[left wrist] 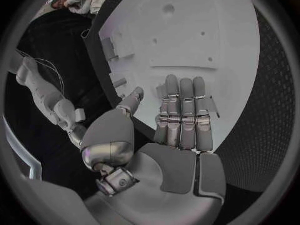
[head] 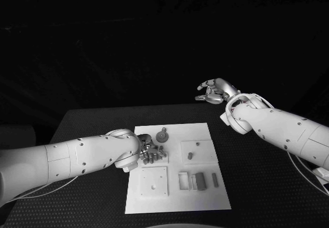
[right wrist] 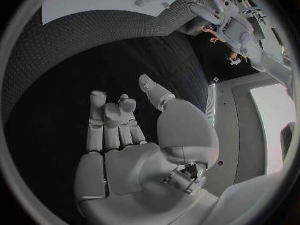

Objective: Assemble the parts on the task board

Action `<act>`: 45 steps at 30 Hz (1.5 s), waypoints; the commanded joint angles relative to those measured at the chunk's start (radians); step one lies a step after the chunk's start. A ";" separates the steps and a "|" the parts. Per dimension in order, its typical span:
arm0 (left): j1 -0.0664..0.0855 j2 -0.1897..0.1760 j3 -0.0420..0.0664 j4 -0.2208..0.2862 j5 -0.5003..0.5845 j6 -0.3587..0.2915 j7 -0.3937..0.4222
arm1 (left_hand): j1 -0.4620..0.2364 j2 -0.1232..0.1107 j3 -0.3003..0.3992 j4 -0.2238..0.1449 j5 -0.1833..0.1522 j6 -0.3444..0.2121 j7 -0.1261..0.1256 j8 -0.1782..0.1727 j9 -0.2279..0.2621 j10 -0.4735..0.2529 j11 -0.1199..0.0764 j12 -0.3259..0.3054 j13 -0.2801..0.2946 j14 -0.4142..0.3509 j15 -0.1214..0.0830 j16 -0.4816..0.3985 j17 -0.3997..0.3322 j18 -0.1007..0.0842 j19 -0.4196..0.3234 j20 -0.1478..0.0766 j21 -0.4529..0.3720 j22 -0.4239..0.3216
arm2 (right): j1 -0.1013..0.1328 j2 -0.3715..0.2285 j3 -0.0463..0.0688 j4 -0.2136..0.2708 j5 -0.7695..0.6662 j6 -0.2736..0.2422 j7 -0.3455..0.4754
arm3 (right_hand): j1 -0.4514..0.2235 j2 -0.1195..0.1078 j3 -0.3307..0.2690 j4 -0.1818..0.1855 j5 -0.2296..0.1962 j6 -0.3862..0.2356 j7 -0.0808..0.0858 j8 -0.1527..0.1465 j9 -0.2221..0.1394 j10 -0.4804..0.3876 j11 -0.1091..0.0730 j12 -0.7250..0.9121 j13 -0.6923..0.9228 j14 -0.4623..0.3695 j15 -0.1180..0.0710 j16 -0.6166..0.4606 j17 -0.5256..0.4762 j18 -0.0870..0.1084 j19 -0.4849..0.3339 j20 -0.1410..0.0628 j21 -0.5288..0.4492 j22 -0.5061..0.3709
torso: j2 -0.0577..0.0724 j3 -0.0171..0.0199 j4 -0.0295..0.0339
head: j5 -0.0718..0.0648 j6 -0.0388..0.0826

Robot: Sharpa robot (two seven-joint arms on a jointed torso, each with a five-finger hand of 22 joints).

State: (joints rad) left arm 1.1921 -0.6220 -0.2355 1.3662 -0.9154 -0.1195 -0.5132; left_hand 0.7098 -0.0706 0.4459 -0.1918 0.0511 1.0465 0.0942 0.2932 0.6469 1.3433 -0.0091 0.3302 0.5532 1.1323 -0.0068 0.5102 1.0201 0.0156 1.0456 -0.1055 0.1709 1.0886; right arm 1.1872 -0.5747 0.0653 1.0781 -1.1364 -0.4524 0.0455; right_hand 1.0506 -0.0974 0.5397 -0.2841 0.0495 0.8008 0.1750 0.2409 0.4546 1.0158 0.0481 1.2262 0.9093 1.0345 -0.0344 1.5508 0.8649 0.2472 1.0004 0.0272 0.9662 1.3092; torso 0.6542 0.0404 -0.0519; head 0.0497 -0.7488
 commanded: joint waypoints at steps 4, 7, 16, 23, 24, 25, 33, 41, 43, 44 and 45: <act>-0.001 0.009 -0.001 -0.017 -0.016 0.034 -0.013 | -0.012 0.003 -0.008 0.003 -0.002 -0.010 0.001 -0.005 -0.002 -0.008 0.002 0.005 0.002 -0.005 -0.001 0.006 0.000 -0.002 0.004 0.000 -0.009 -0.001 | 0.000 0.002 0.000 0.000 -0.002 0.011 0.004 | -0.011 -0.003 -0.006 0.000 0.001 -0.002 0.008 0.001 -0.001 -0.097 0.022 0.003 -0.001 -0.008 -0.002 -0.004 -0.001 0.015 0.001 0.000 -0.004 0.007 | 0.001 -0.0004 -0.0013 | -0.001 0.000; -0.001 0.008 -0.001 -0.021 -0.016 0.037 -0.014 | -0.013 0.004 -0.008 0.004 -0.002 -0.010 0.001 -0.006 -0.002 -0.008 0.002 0.005 0.002 -0.005 -0.001 0.006 0.000 -0.002 0.004 0.000 -0.009 -0.001 | 0.000 0.001 0.000 0.000 -0.002 0.012 0.003 | -0.011 -0.003 -0.006 0.000 0.001 -0.002 0.008 0.001 -0.001 -0.098 0.022 0.003 -0.002 -0.008 -0.002 -0.004 -0.001 0.015 0.001 0.000 -0.004 0.007 | 0.000 -0.0010 -0.0009 | -0.004 0.000; -0.001 0.005 -0.001 -0.024 -0.020 0.057 -0.018 | -0.016 0.007 -0.009 0.007 -0.002 -0.010 0.001 -0.007 -0.002 -0.007 0.001 0.007 0.003 -0.004 -0.002 0.008 0.001 -0.001 0.006 0.000 -0.010 -0.001 | 0.000 0.001 0.000 0.001 -0.002 0.014 0.003 | -0.011 -0.003 -0.006 0.000 0.001 -0.002 0.008 0.001 -0.001 -0.098 0.023 0.004 -0.002 -0.008 -0.001 -0.004 -0.001 0.015 0.001 0.000 -0.004 0.007 | -0.001 -0.0005 0.0007 | -0.008 -0.004; -0.001 0.007 -0.001 -0.026 -0.020 0.068 -0.016 | -0.009 0.016 -0.012 0.002 -0.002 -0.012 -0.001 -0.012 -0.003 0.005 -0.003 0.030 0.019 0.007 -0.008 0.030 0.009 0.001 0.021 -0.005 -0.004 0.010 | -0.002 0.001 0.000 0.000 -0.002 0.015 0.003 | -0.011 -0.003 -0.006 0.000 0.001 -0.002 0.008 0.001 -0.002 -0.098 0.023 0.004 -0.002 -0.008 -0.001 -0.004 -0.001 0.015 0.001 0.000 -0.004 0.007 | 0.000 -0.0006 0.0011 | -0.008 -0.004; -0.001 0.007 -0.001 -0.026 -0.020 0.070 -0.017 | -0.009 0.017 -0.012 0.001 -0.002 -0.012 -0.001 -0.012 -0.003 0.004 -0.003 0.031 0.020 0.007 -0.008 0.031 0.010 0.001 0.021 -0.005 -0.003 0.011 | -0.002 0.001 0.000 0.000 -0.002 0.015 0.003 | -0.011 -0.003 -0.006 0.000 0.001 -0.002 0.008 0.001 -0.002 -0.098 0.023 0.004 -0.003 -0.008 -0.001 -0.004 -0.001 0.015 0.001 0.000 -0.004 0.007 | 0.000 -0.0006 0.0011 | -0.008 -0.004; -0.001 0.007 -0.001 -0.027 -0.020 0.072 -0.017 | -0.009 0.018 -0.013 0.001 -0.002 -0.012 -0.001 -0.013 -0.003 0.003 -0.003 0.033 0.021 0.006 -0.008 0.032 0.010 0.001 0.021 -0.005 -0.003 0.012 | -0.002 0.002 0.000 0.000 -0.002 0.016 0.003 | -0.011 -0.003 -0.006 0.000 0.001 -0.002 0.008 0.001 -0.002 -0.098 0.023 0.004 -0.003 -0.008 -0.001 -0.004 -0.001 0.015 0.001 0.000 -0.004 0.007 | 0.000 -0.0005 0.0011 | -0.007 -0.004; -0.001 0.007 -0.001 -0.035 -0.021 0.084 -0.020 | -0.014 0.024 -0.018 0.004 -0.002 -0.011 -0.001 -0.015 -0.002 -0.001 -0.004 0.046 0.031 0.003 -0.009 0.043 0.012 0.000 0.022 -0.007 -0.002 0.019 | -0.003 0.001 0.000 -0.001 -0.002 0.018 0.003 | -0.011 -0.002 -0.006 0.000 0.001 -0.002 0.008 0.001 -0.002 -0.098 0.023 0.004 -0.003 -0.008 -0.001 -0.004 -0.001 0.015 0.001 0.000 -0.004 0.007 | -0.001 0.0000 0.0012 | -0.007 -0.004; -0.001 0.008 -0.001 -0.039 -0.021 0.084 -0.020 | -0.021 0.028 -0.020 0.010 -0.002 -0.011 -0.002 -0.016 -0.002 -0.005 -0.005 0.056 0.038 0.001 -0.010 0.051 0.013 0.001 0.023 -0.008 -0.002 0.025 | -0.005 0.002 0.000 -0.003 -0.002 0.020 0.003 | -0.011 -0.002 -0.006 0.000 0.001 -0.002 0.008 0.002 -0.002 -0.098 0.023 0.005 -0.003 -0.008 -0.001 -0.004 -0.001 0.015 0.001 0.000 -0.005 0.007 | 0.000 -0.0004 0.0011 | -0.007 -0.004; -0.001 0.009 -0.001 -0.042 -0.020 0.085 -0.020 | -0.026 0.031 -0.021 0.015 -0.002 -0.011 -0.002 -0.017 -0.002 -0.007 -0.005 0.060 0.041 0.000 -0.010 0.054 0.013 0.001 0.023 -0.009 -0.002 0.027 | -0.006 0.002 0.000 -0.003 -0.002 0.020 0.003 | -0.012 -0.002 -0.006 0.000 0.001 -0.002 0.008 0.002 -0.002 -0.098 0.023 0.005 -0.003 -0.008 -0.001 -0.004 -0.001 0.015 0.001 0.000 -0.005 0.007 | 0.000 -0.0004 0.0008 | -0.007 -0.004; -0.001 0.011 -0.001 -0.045 -0.020 0.086 -0.021 | -0.030 0.032 -0.022 0.019 -0.002 -0.011 -0.002 -0.017 -0.002 -0.008 -0.005 0.062 0.042 -0.001 -0.011 0.056 0.013 0.001 0.023 -0.009 -0.002 0.028 | -0.006 0.002 0.000 -0.003 -0.002 0.020 0.002 | -0.012 -0.002 -0.006 0.000 0.001 -0.002 0.008 0.002 -0.002 -0.098 0.023 0.005 -0.003 -0.008 -0.001 -0.004 -0.001 0.015 0.001 0.000 -0.005 0.007 | 0.000 -0.0004 0.0008 | -0.007 -0.004; -0.001 0.012 -0.001 -0.047 -0.020 0.087 -0.022 | -0.033 0.032 -0.022 0.022 -0.002 -0.010 -0.002 -0.018 -0.002 -0.009 -0.005 0.064 0.043 -0.002 -0.011 0.057 0.013 0.001 0.023 -0.009 -0.003 0.029 | -0.006 0.002 0.000 -0.003 -0.002 0.020 0.002 | -0.012 -0.002 -0.006 0.001 0.001 -0.002 0.008 0.002 -0.002 -0.098 0.023 0.005 -0.003 -0.008 -0.001 -0.004 -0.001 0.015 0.001 0.000 -0.005 0.007 | 0.000 -0.0004 0.0008 | -0.007 -0.004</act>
State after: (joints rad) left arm 1.1960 -0.6122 -0.2330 1.3259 -0.9319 -0.0583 -0.5189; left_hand 0.6832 -0.0439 0.4228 -0.1743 0.0511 1.0394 0.0942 0.2817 0.6437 1.3398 -0.0125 0.3894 0.5959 1.1363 -0.0181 0.5613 1.0320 0.0235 1.0657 -0.1111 0.1717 1.1169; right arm 1.1819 -0.5733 0.0652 1.0747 -1.1362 -0.4449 0.0446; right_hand 1.0506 -0.0974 0.5397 -0.2841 0.0495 0.8008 0.1750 0.2409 0.4539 1.0158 0.0481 1.2262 0.9075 1.0322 -0.0366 1.5508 0.8651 0.2473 1.0002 0.0273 0.9662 1.3092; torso 0.6538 0.0400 -0.0507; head 0.0427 -0.7523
